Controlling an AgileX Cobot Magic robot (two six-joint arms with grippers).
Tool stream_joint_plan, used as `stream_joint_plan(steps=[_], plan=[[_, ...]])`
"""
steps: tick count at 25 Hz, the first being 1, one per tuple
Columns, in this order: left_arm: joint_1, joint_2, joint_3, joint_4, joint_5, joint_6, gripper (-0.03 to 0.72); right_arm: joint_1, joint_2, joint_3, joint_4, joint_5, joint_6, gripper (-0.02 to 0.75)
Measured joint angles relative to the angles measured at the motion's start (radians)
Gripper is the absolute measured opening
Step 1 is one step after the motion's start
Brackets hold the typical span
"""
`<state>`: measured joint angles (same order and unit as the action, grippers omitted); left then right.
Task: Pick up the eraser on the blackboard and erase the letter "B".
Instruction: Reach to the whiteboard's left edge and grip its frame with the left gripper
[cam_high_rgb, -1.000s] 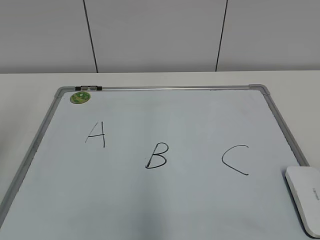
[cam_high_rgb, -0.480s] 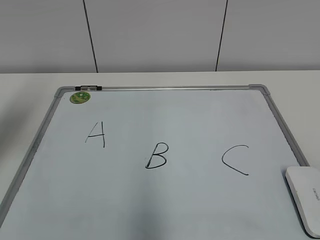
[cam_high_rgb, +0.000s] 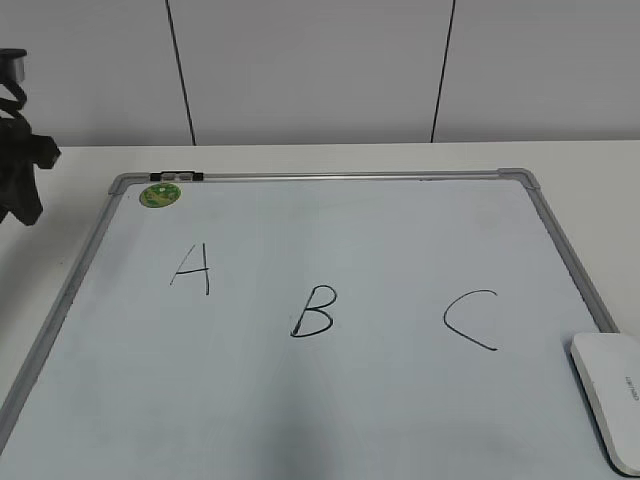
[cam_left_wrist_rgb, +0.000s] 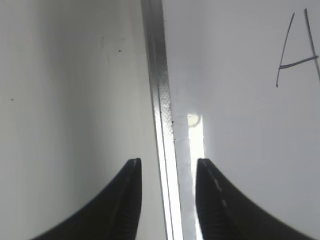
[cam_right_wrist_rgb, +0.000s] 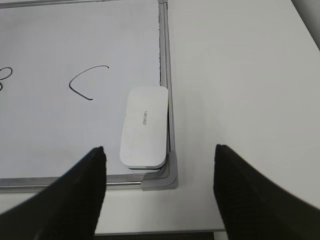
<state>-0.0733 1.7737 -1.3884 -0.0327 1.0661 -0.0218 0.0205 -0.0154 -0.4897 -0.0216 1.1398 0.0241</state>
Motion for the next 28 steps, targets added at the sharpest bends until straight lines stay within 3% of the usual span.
stream_joint_plan(steps=[28], plan=[[-0.004,0.310,-0.010,0.041,-0.110,-0.057,0.262,0.000,0.000,0.000,0.000,0.000,0.000,0.501]])
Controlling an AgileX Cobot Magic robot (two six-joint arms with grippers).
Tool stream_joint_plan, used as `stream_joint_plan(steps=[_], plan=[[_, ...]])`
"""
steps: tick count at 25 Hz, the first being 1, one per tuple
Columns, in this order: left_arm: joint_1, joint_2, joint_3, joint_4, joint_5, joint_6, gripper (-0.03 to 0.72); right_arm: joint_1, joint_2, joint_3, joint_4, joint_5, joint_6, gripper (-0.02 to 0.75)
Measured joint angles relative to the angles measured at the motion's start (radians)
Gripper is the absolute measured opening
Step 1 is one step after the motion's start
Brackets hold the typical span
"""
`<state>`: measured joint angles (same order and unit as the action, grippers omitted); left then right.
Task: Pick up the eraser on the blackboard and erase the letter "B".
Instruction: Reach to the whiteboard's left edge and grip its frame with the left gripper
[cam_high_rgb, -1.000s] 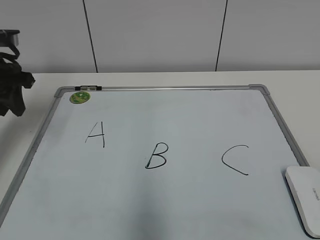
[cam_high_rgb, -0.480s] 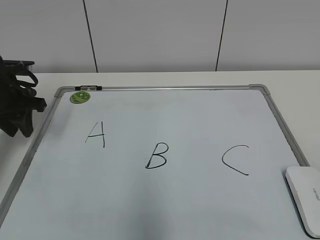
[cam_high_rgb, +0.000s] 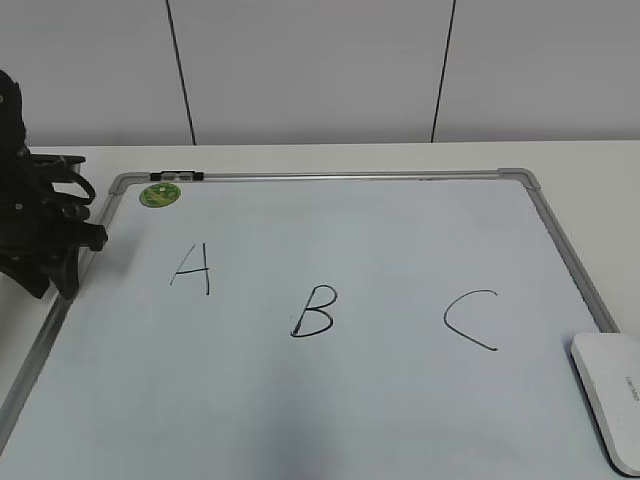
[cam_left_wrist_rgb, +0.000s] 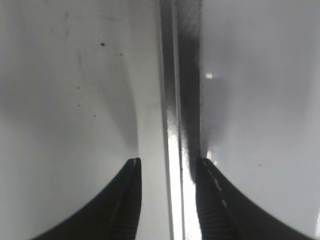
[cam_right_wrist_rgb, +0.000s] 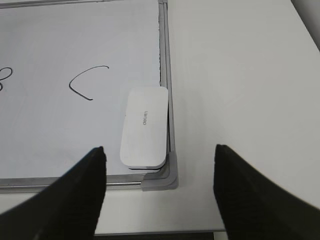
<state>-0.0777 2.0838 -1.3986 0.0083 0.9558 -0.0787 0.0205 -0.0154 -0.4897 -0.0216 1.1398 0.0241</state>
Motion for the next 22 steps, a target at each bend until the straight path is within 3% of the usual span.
stream_joint_plan(steps=[18,22], plan=[[0.000,0.019,-0.006,-0.030,-0.018,-0.003,0.258,0.000,0.000,0.000,0.000,0.000,0.000,0.501],[0.000,0.020,-0.008,-0.038,-0.018,-0.003,0.168,0.000,0.000,0.000,0.000,0.000,0.000,0.501]])
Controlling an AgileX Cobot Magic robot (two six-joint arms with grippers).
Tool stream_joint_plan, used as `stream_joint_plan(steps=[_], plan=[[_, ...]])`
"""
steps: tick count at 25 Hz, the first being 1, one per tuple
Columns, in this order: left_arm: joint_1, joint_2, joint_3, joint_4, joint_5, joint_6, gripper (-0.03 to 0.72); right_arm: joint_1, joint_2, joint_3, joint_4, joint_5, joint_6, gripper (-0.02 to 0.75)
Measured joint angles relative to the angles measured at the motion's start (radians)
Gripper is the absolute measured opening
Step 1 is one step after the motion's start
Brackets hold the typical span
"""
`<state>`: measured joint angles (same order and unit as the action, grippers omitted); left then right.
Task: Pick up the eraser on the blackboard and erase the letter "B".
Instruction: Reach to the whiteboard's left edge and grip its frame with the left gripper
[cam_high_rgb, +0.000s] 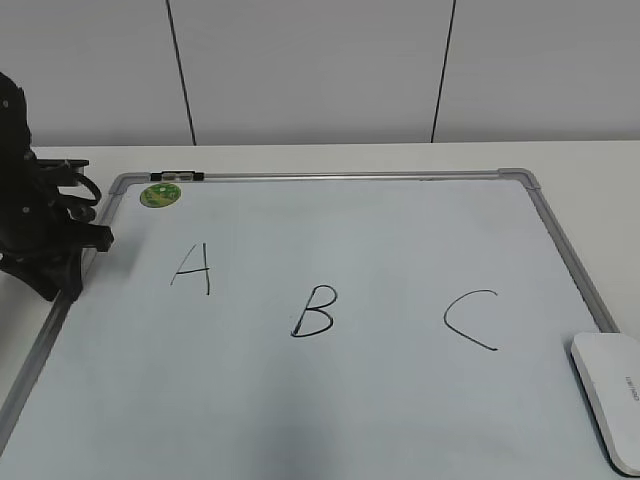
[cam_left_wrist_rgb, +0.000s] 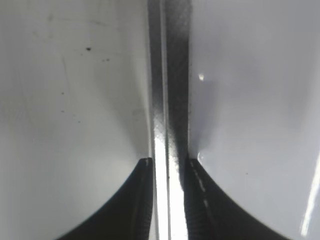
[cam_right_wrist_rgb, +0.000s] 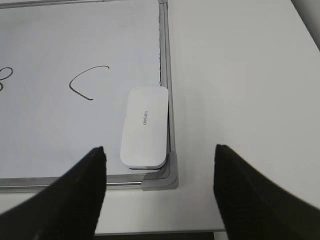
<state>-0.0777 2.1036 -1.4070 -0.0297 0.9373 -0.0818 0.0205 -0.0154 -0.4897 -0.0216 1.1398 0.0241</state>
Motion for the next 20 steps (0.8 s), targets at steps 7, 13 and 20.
stream_joint_plan(steps=[7,13,20], plan=[[0.002,0.004,-0.001,-0.001,0.002,-0.004,0.034,0.000,0.000,0.000,0.000,0.000,0.000,0.501],[0.002,0.006,-0.004,-0.001,0.005,-0.007,0.033,0.000,0.000,0.000,0.000,0.000,0.000,0.501],[0.002,0.008,-0.008,-0.001,0.010,-0.008,0.033,0.000,0.000,0.000,0.065,0.000,0.000,0.501]])
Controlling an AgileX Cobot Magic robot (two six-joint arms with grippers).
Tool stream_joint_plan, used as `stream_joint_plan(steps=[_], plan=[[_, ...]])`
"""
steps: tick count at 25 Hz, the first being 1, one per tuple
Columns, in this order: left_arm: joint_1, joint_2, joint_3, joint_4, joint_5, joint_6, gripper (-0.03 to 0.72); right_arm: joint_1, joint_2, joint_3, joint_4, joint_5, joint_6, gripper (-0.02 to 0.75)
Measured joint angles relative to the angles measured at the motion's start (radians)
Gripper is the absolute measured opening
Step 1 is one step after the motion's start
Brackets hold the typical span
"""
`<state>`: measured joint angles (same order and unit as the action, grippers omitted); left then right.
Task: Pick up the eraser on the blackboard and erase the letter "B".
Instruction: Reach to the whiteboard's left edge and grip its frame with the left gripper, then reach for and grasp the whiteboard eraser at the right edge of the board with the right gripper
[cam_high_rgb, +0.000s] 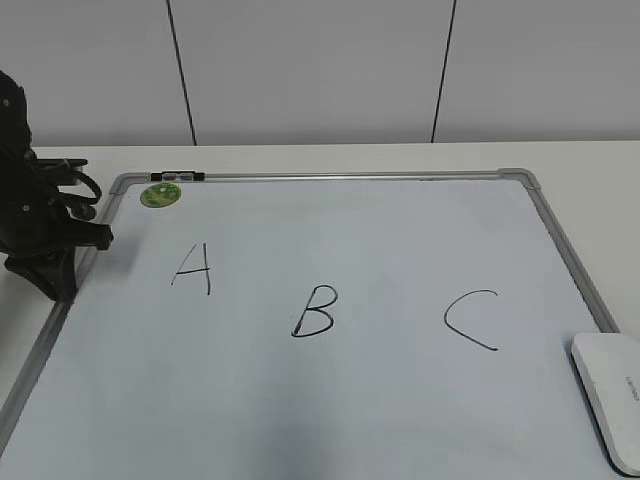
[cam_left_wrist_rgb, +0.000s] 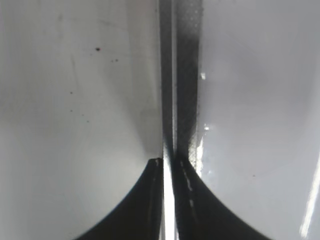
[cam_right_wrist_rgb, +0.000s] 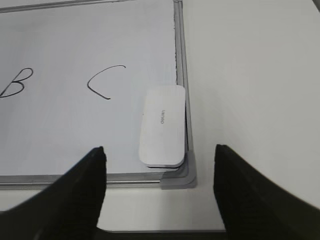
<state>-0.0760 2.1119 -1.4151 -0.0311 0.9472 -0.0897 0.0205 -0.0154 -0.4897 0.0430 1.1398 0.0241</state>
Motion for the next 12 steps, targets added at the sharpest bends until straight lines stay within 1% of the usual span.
stream_joint_plan(steps=[2,5,9,12], plan=[[0.000,0.000,0.000,0.000,0.000,0.000,0.033,0.000,0.009,-0.005,0.012,0.000,0.000,0.501],[0.000,0.001,0.000,0.000,0.000,0.000,0.033,0.000,0.112,-0.039,0.013,0.000,0.000,0.501],[0.000,0.001,0.000,0.000,0.000,0.000,0.033,0.002,0.333,-0.110,0.013,0.004,0.000,0.501],[0.000,0.001,0.000,0.000,0.000,0.000,0.033,0.025,0.477,-0.161,0.033,0.005,0.000,0.501]])
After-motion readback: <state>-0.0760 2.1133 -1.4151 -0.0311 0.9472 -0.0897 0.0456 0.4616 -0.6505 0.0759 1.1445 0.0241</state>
